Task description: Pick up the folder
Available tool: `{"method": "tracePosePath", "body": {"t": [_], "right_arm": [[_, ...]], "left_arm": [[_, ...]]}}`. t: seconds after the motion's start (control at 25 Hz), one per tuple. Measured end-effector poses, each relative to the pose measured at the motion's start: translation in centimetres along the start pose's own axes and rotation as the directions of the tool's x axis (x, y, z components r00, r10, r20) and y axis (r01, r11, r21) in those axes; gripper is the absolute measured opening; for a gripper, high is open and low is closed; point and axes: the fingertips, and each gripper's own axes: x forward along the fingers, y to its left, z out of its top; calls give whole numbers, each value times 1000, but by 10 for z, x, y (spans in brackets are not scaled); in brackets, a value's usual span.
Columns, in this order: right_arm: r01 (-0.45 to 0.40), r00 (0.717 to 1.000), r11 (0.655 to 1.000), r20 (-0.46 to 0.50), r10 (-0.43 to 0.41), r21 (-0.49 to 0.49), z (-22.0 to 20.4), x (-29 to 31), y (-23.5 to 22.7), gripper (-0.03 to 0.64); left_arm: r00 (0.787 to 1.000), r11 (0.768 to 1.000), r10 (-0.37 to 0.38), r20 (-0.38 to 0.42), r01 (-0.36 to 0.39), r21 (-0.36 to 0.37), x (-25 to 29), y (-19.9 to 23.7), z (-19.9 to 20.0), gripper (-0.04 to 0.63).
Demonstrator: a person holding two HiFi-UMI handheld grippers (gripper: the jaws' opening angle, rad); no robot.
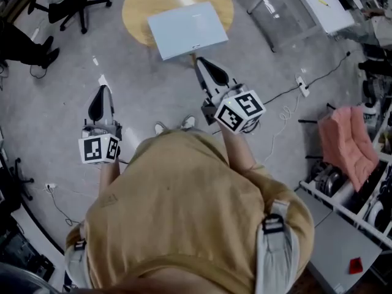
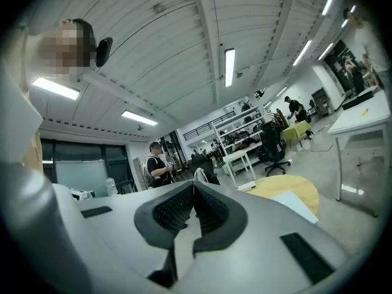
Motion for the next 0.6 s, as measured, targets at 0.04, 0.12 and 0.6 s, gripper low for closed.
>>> {"method": "tracePosePath", "body": {"t": [0.04, 0.12, 0.6], "right_arm": [[-5, 1000, 1000, -4, 5, -23, 1, 1, -1, 0], [-23, 1000, 997, -14, 22, -71, 2, 3, -2, 0], [-93, 993, 995, -76, 90, -36, -27, 3, -27, 2]], "left_arm": [[1000, 1000, 6, -4, -6, 2, 1, -3, -1, 3], [1000, 1000, 19, -12, -18, 8, 2, -10, -1, 3], [995, 997, 78, -62, -76, 33, 7, -44, -15, 3]]}}
